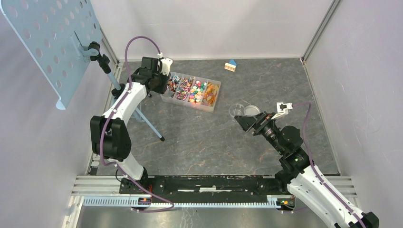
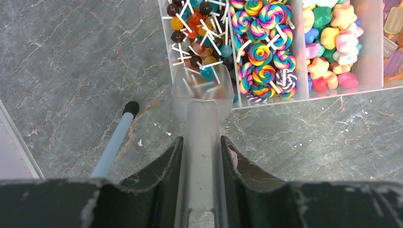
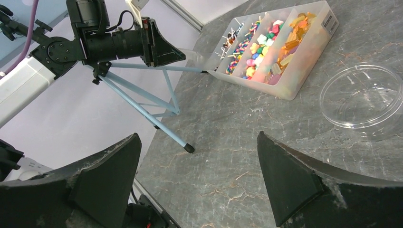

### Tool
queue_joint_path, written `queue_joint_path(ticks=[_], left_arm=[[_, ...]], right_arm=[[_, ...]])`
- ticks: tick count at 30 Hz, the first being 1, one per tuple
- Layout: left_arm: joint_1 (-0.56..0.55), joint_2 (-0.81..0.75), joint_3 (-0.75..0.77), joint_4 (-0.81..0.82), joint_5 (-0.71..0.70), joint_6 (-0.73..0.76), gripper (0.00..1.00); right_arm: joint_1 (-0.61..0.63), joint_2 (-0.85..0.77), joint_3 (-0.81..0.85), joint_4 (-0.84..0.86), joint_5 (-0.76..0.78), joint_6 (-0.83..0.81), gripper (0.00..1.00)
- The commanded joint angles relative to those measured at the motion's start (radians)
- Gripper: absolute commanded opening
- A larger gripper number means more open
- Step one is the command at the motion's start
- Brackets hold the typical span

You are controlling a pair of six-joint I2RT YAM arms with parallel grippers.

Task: Pack the candies
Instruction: Scoop the fake candies from the storage box.

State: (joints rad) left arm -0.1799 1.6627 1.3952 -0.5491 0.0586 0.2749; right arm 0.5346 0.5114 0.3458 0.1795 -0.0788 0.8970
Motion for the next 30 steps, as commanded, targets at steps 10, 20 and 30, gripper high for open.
queue_joint_path(ticks=[10, 20, 30], left_arm=[[0.006, -0.114, -0.175, 0.124, -0.087, -0.094, 0.02], [0.007, -0.122, -0.242, 0.186, -0.114, -0.121, 0.02], [0.005, -0.063, -0.188, 0.203, -0.087, -0.161, 0.02]], right_arm=[[-0.001, -0.02, 0.017, 0.062, -0.013, 0.019, 0.98], [-0.001, -0.034, 0.017, 0.052, -0.014, 0.019, 0.98], [0.0, -0.029, 0.025, 0.049, -0.006, 0.01, 0.98]])
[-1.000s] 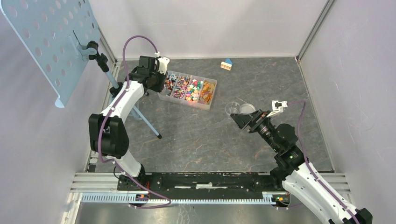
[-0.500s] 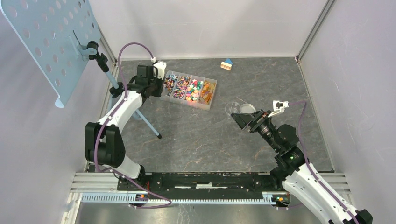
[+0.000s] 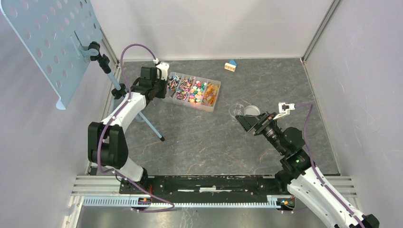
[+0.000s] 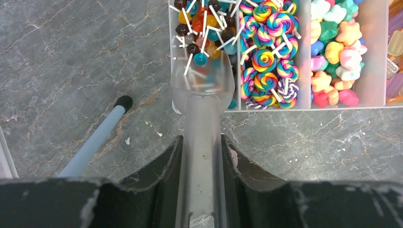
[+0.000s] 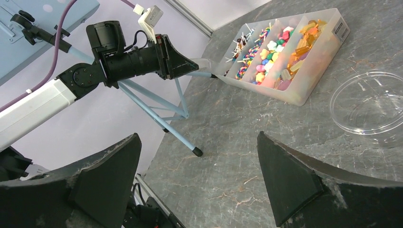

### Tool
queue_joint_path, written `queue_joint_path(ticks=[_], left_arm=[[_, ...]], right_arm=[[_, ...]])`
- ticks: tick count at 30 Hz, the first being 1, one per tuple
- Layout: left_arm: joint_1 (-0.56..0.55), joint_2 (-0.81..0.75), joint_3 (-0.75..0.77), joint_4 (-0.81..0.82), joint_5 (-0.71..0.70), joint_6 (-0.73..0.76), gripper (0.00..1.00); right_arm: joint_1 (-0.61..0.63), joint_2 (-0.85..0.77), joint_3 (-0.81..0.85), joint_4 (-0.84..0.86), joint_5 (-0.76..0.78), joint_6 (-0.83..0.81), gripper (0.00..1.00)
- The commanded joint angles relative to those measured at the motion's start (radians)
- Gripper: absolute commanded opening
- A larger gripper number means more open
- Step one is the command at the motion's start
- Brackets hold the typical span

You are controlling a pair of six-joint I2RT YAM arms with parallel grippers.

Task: Pack the candies
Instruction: Scoop the fake candies from the storage box.

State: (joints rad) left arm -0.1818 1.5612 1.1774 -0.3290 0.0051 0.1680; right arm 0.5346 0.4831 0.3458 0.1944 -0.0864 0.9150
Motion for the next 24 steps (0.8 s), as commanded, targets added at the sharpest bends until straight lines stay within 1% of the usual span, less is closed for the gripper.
queue_joint_path(ticks=[1, 5, 8, 12, 17, 24], left_arm=[[0.007, 0.046, 0.041, -0.032, -0.039, -0.053, 0.02], [0.007, 0.079, 0.135, -0.147, -0.076, -0.047, 0.02], [0.007, 0.096, 0.155, -0.17, -0.092, -0.039, 0.02], [0.007, 0.092, 0.087, -0.095, -0.088, -0.067, 0.02], [0.005, 0.053, 0.002, -0.014, -0.128, -0.108, 0.02], [0.005, 0.027, -0.074, 0.073, -0.109, -0.145, 0.02]], right_arm=[[-0.001, 0.001, 0.027, 0.034, 0.002, -0.009, 0.98], [-0.001, 0.003, 0.025, 0.034, 0.001, -0.013, 0.98], [-0.002, 0.009, 0.015, 0.05, 0.001, -0.002, 0.98], [-0.001, 0.029, 0.008, 0.078, -0.02, 0.017, 0.98], [-0.001, 0.045, 0.021, 0.079, -0.03, 0.012, 0.98], [-0.002, 0.029, 0.002, 0.091, -0.022, 0.022, 0.98]])
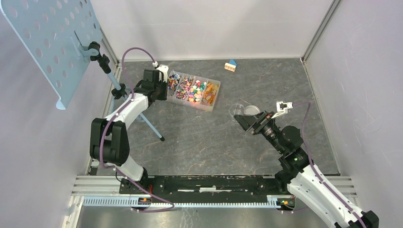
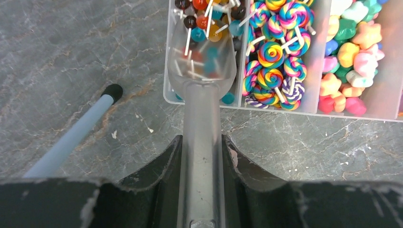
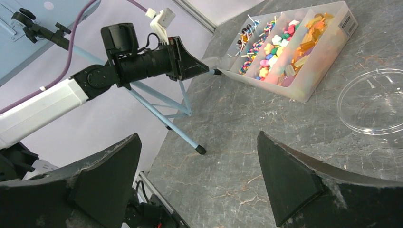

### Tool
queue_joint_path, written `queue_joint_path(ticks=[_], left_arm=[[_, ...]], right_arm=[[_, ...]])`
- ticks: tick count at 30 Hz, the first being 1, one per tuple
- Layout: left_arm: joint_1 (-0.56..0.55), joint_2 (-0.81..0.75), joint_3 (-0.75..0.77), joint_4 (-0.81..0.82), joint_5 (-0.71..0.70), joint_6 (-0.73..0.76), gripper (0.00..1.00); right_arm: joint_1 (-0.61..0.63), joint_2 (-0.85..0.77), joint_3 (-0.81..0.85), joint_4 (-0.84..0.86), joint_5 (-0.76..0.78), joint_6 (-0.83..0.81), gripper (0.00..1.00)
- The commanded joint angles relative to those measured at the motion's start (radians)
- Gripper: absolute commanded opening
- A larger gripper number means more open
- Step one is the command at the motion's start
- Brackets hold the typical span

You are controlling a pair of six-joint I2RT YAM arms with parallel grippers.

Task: Pack the candies
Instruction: Scoop the fake candies from the storage box.

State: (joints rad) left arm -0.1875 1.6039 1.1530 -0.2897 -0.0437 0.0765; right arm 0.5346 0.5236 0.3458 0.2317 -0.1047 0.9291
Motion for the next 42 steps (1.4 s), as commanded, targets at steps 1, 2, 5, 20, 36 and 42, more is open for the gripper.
queue_joint_path(ticks=[1, 2, 5, 20, 36, 42], left_arm=[[0.01, -0.018, -0.049, 0.036, -0.059, -0.052, 0.02], [0.01, -0.016, -0.047, 0.035, -0.058, -0.049, 0.02], [0.011, -0.017, -0.051, 0.034, -0.054, -0.048, 0.02], [0.01, -0.064, -0.151, 0.09, -0.101, -0.058, 0.02], [0.011, -0.159, -0.33, 0.325, -0.081, -0.09, 0.02], [0.012, -0.183, -0.344, 0.336, -0.086, -0.086, 0.02]], right_arm=[[-0.001, -0.014, 0.001, 0.05, -0.005, 0.008, 0.98], [-0.001, -0.017, -0.001, 0.048, -0.004, 0.007, 0.98], [-0.001, -0.028, -0.003, 0.046, 0.002, 0.005, 0.98], [-0.001, -0.035, -0.007, 0.041, 0.004, 0.002, 0.98], [-0.001, -0.059, -0.021, 0.036, 0.006, 0.01, 0.98], [-0.002, -0.068, -0.023, 0.028, 0.006, 0.007, 0.98]])
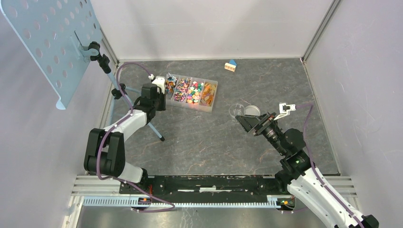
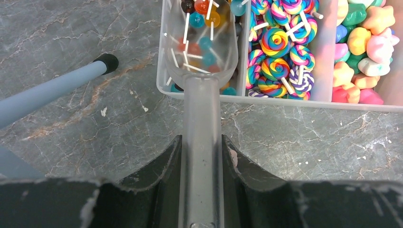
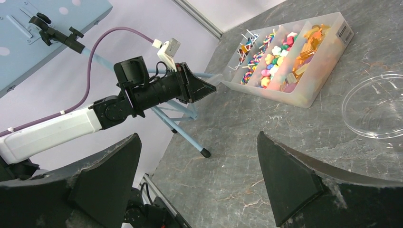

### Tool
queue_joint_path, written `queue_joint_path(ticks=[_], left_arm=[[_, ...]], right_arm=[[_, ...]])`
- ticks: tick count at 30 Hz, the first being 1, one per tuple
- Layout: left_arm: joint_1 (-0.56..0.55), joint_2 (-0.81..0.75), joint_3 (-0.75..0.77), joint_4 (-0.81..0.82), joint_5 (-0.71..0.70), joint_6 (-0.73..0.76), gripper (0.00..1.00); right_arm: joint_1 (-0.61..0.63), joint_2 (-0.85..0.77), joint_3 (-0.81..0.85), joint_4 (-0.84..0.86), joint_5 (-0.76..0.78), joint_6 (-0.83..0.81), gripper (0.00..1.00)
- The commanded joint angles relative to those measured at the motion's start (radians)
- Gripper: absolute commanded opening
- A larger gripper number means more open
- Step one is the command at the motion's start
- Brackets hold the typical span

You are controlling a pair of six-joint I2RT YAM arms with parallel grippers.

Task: Pack the candies
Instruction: Scoop the fake candies from the storage box.

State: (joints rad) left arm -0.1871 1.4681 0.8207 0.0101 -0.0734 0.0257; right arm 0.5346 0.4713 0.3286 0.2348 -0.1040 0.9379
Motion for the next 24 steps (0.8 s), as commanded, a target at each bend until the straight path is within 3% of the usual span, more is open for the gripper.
queue_joint_path(ticks=[1, 24], left_arm=[[0.012, -0.055, -0.019, 0.041, -0.062, -0.038, 0.02], [0.013, -0.193, -0.113, 0.117, -0.055, -0.027, 0.02]], right_arm=[[-0.002, -0.017, -0.005, 0.023, 0.004, -0.001, 0.98], [-0.001, -0.026, 0.006, 0.006, 0.004, -0.007, 0.98]])
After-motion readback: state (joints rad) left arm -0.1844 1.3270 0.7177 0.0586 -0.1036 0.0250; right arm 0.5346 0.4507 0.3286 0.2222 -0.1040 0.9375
